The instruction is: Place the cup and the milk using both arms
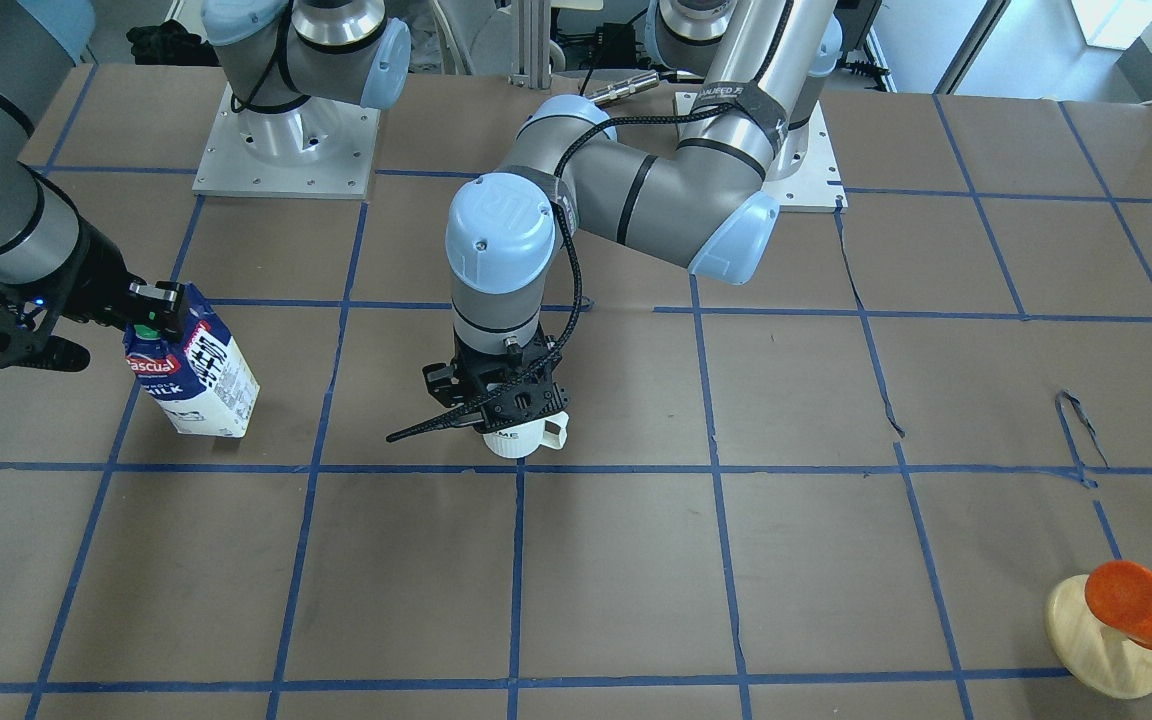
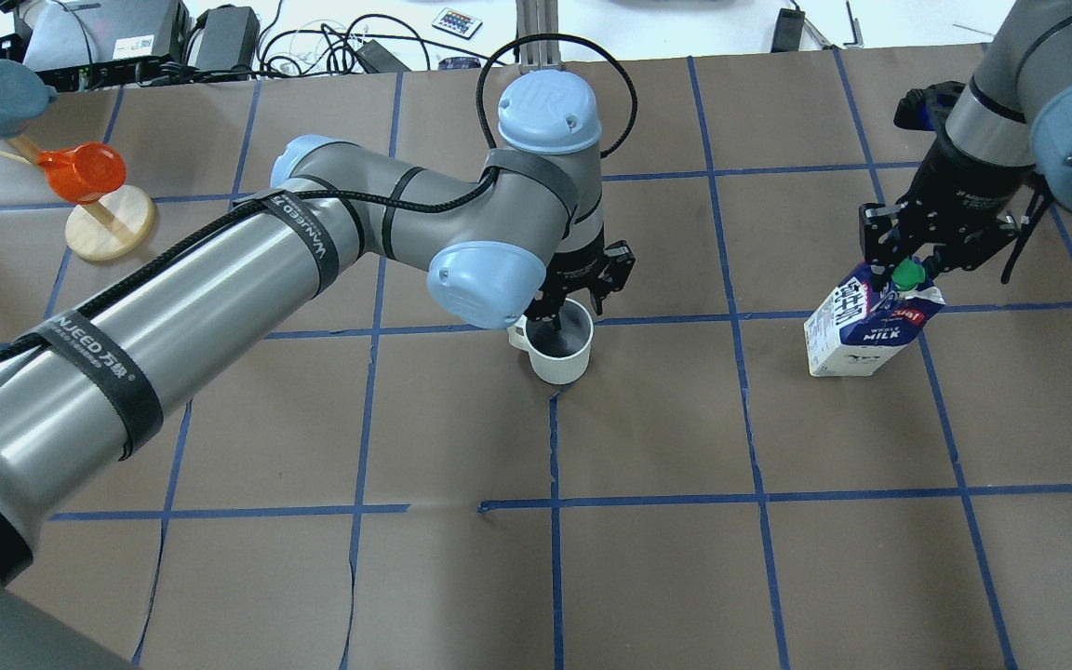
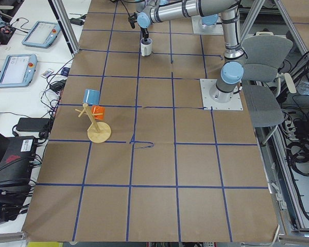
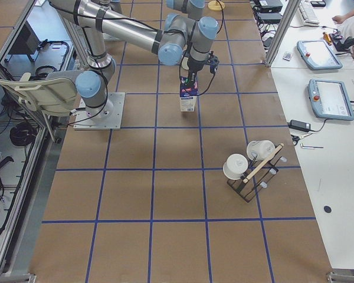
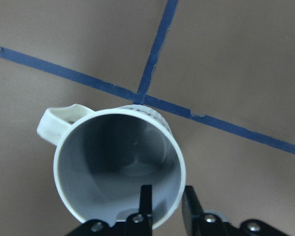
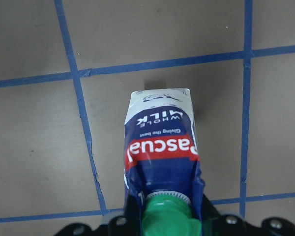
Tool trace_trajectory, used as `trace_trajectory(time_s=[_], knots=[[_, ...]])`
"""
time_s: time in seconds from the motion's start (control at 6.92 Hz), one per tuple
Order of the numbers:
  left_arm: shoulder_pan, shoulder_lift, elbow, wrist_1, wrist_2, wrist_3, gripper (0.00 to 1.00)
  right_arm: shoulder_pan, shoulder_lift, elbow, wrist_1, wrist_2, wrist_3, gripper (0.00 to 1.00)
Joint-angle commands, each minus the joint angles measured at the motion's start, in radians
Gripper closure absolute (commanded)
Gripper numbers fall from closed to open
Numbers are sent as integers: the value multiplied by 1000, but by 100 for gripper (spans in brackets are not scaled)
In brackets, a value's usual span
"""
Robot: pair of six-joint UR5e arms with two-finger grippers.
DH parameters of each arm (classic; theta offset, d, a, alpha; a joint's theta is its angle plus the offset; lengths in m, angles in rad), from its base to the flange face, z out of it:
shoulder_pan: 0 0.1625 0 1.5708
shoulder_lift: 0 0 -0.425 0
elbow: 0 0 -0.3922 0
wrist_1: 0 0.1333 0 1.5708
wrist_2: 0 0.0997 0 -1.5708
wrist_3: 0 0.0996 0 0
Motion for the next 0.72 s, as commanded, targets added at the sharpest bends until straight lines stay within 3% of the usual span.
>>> trace_trajectory(time_s=[0.0,0.29,0.58], knots=[[62,23,56,-26,-4,85,9,33,39,-75,13,67,3,78],[136,94,92,-156,-9,413,10,160,99,-127,8,69,151,78],[206,211,90,-325,-8,590,9,283,147,-178,5,69,288,78]])
